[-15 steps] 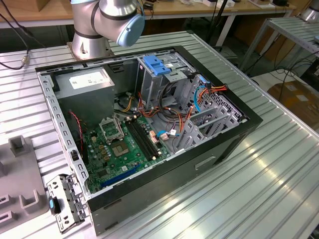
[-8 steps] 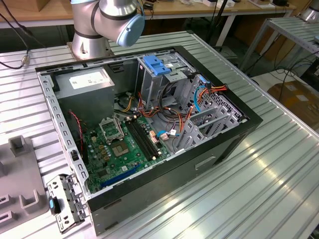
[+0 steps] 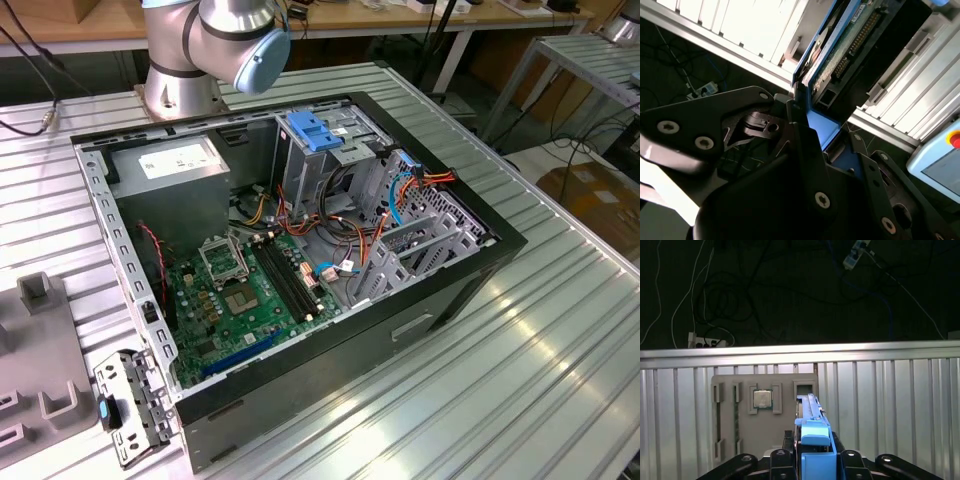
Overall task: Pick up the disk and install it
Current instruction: 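Pick up the disk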
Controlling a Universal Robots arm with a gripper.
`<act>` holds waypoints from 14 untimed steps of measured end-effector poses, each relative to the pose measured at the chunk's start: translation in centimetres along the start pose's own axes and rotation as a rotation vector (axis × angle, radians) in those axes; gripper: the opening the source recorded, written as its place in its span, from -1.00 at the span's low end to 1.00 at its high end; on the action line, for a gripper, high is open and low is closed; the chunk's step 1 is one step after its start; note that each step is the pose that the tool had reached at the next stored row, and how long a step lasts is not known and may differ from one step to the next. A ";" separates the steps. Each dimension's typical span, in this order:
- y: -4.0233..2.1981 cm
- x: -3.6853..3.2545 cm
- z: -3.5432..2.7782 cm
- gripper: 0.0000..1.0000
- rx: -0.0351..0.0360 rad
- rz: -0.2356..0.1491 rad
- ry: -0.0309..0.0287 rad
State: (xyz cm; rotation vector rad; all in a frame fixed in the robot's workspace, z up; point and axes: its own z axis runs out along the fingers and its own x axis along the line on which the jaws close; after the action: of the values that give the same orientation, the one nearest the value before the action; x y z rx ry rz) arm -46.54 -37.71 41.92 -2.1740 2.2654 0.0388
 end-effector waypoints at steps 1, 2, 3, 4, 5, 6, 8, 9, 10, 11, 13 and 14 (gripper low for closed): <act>0.00 0.00 -0.07 -0.25 0.0001 0.000 0.0000; 0.00 0.00 -0.13 -0.25 0.0001 0.000 0.0000; 0.00 0.00 -0.21 -0.25 0.0000 0.000 -0.0001; 0.00 -0.01 -0.27 -0.25 0.0001 0.000 0.0000; 0.00 -0.01 -0.32 -0.25 0.0001 0.000 -0.0001; 0.01 -0.01 -0.38 -0.25 0.0001 0.000 -0.0001; 0.01 -0.01 -0.49 -0.25 0.0001 0.000 -0.0001; 0.01 -0.01 -0.56 -0.25 0.0000 0.000 0.0000; 0.01 -0.01 -0.63 -0.25 0.0001 0.000 0.0000; 0.01 -0.01 -0.67 -0.25 0.0002 0.000 -0.0001; 0.01 -0.01 -0.76 -0.25 0.0001 0.000 0.0000; 0.01 -0.02 -0.81 -0.25 0.0001 0.000 0.0000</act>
State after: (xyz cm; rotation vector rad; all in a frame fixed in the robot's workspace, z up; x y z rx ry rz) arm -46.54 -37.70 42.73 -2.1739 2.2653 0.0387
